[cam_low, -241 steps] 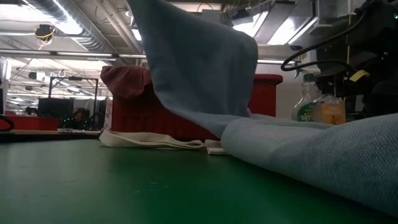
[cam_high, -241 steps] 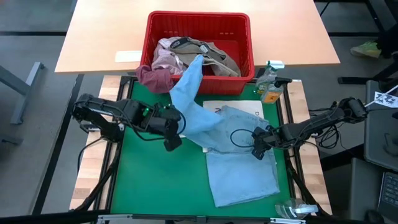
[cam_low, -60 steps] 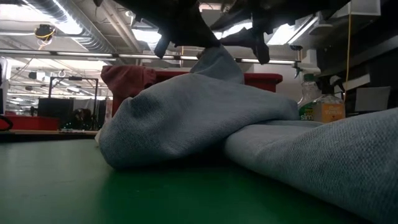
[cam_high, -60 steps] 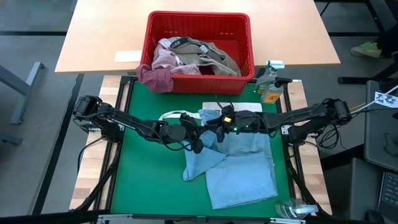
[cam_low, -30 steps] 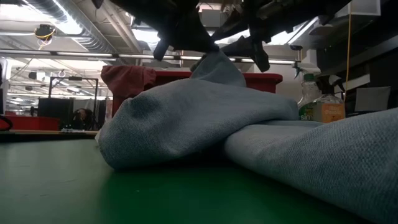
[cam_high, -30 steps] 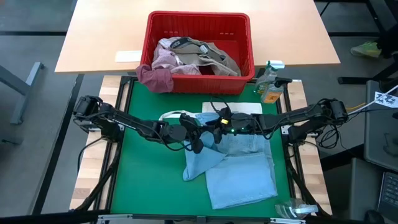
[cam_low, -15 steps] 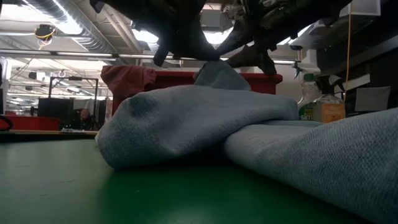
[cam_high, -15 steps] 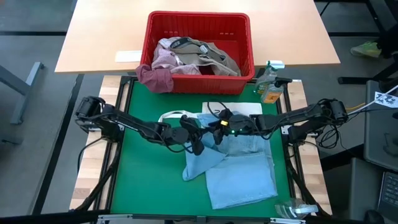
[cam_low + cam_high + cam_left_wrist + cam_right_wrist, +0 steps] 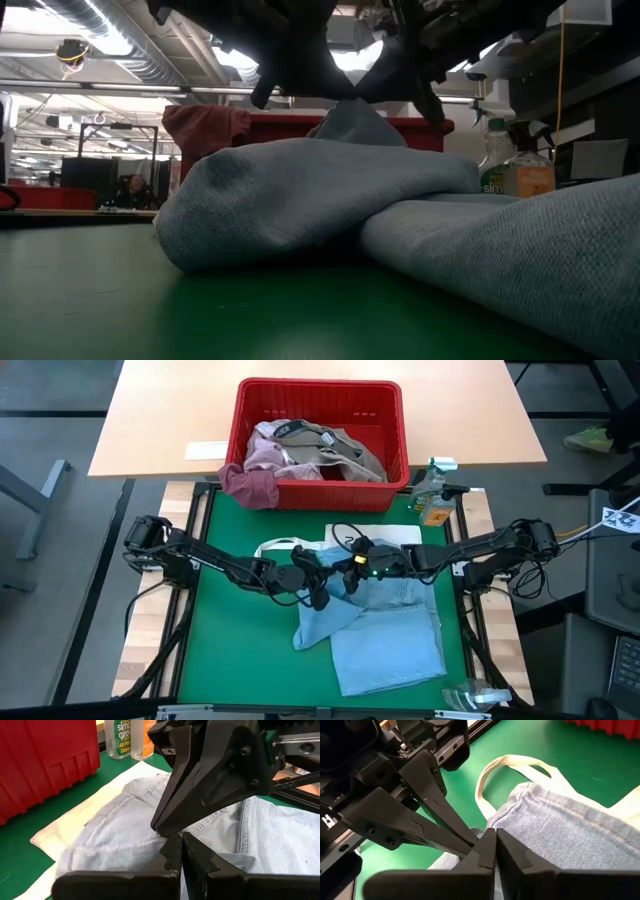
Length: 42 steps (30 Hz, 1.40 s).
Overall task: Fold Laundry from Bin
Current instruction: Fold the blue pants from the red laundry basket
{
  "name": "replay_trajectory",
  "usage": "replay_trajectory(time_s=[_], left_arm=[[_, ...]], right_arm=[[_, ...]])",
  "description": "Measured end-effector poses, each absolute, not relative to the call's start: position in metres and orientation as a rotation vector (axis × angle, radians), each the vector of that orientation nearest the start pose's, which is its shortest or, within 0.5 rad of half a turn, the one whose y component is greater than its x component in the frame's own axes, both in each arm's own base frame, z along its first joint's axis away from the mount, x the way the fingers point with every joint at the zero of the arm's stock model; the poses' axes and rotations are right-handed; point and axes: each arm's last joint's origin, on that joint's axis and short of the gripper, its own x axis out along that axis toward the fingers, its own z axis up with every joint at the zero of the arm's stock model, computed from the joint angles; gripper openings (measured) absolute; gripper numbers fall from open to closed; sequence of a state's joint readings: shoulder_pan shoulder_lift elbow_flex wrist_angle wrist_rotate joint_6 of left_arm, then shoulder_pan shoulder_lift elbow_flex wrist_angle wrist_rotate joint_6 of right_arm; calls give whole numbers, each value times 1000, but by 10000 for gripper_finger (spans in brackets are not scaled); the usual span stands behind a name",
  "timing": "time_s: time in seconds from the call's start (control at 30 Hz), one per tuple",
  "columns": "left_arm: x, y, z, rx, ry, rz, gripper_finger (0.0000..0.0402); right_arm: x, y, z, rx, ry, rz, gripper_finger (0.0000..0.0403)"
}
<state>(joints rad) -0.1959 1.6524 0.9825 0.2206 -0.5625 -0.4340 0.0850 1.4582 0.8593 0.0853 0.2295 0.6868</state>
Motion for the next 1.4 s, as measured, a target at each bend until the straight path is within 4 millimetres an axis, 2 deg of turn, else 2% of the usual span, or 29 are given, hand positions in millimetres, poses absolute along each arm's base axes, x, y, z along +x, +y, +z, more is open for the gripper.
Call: replay_trajectory(time_s=[0.23, 0.5, 0.63, 0.83, 1.1, 1.4], left_arm=[[350, -54, 224, -256, 326, 436, 12], [340, -55, 250, -111, 285, 391, 93], [329, -54, 271, -71, 239, 378, 128], [323, -49, 274, -45, 275, 392, 153], [336, -34, 246, -48, 395, 410, 141], [361, -6, 195, -5, 527, 341, 136]], right_arm=[[308, 20, 235, 585, 423, -275, 4], [299, 19, 245, 571, 415, -261, 2], [290, 19, 251, 563, 445, -269, 1], [272, 33, 253, 554, 560, -257, 1], [247, 69, 238, 578, 818, -226, 1], [230, 86, 229, 549, 938, -282, 1]])
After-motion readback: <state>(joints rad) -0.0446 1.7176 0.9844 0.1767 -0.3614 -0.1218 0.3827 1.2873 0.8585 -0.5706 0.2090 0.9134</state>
